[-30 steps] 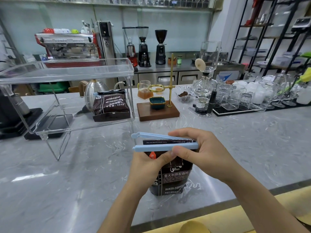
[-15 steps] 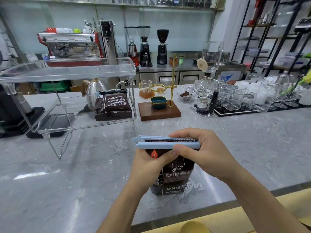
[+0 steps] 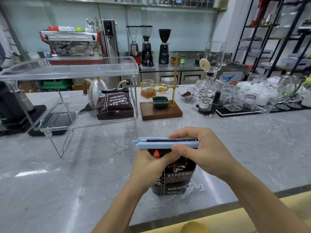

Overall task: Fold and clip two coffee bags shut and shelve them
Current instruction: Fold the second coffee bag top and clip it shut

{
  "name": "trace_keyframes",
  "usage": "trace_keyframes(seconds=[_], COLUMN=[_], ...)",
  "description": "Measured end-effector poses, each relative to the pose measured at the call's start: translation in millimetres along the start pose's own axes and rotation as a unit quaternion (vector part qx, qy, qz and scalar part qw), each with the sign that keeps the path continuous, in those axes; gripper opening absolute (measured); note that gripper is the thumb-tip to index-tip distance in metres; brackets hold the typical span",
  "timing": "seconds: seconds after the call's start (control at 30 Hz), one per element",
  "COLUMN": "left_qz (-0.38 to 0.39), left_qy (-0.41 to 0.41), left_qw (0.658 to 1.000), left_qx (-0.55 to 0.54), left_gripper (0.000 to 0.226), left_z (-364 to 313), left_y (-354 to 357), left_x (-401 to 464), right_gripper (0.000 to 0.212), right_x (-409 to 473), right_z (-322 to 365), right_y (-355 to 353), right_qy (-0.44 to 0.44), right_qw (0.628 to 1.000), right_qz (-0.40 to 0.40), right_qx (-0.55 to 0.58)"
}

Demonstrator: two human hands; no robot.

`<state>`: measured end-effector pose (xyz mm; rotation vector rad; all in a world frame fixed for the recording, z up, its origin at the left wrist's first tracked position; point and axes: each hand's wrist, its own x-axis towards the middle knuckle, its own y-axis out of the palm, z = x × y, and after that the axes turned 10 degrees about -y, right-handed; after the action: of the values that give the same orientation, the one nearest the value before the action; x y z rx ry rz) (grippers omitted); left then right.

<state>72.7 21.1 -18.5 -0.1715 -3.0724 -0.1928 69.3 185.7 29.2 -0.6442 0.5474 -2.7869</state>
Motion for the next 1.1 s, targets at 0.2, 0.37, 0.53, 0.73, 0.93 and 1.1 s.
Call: trace_keyframes(seconds=[0.2, 0.37, 0.53, 0.73, 0.93, 1.1], left_qz=[0.006, 0.003, -0.006, -0.064, -0.1, -0.113], left_qy=[0.009, 0.013, 0.009, -0.005, 0.021, 0.026], left_qw=[1.0, 1.0, 1.0, 0.987, 0.981, 0.978], left_qx=[0.004, -0.002, 0.004, -0.146, -0.163, -0.173], left_gripper=[0.015, 0.016, 0.019, 0.023, 0.026, 0.024], left_z=[-1.3, -1.8, -0.2, 0.8, -1.6, 0.9], left_y=[-0.2, 1.4, -1.8, -14.6, -9.1, -6.6], left_x=[-0.4, -2.8, -6.4, -10.0, -14.1, -14.4], right_gripper=[0.018, 0.017, 0.019, 0.019, 0.016, 0.015], right_x=[0.2, -0.2, -1.8, -1.9, -5.3, -6.0], right_z=[0.3, 0.9, 0.9, 1.8, 2.8, 1.9], right_y=[0.2, 3.8, 4.2, 3.7, 3.5, 4.3], right_qy=[0.003, 0.007, -0.001, 0.003, 0.007, 0.008], right_qw=[1.0, 0.999, 0.997, 0.995, 0.994, 0.995], right_qz=[0.001, -0.027, -0.04, -0.051, -0.058, -0.055], right_qx=[0.009, 0.046, 0.067, 0.083, 0.089, 0.086])
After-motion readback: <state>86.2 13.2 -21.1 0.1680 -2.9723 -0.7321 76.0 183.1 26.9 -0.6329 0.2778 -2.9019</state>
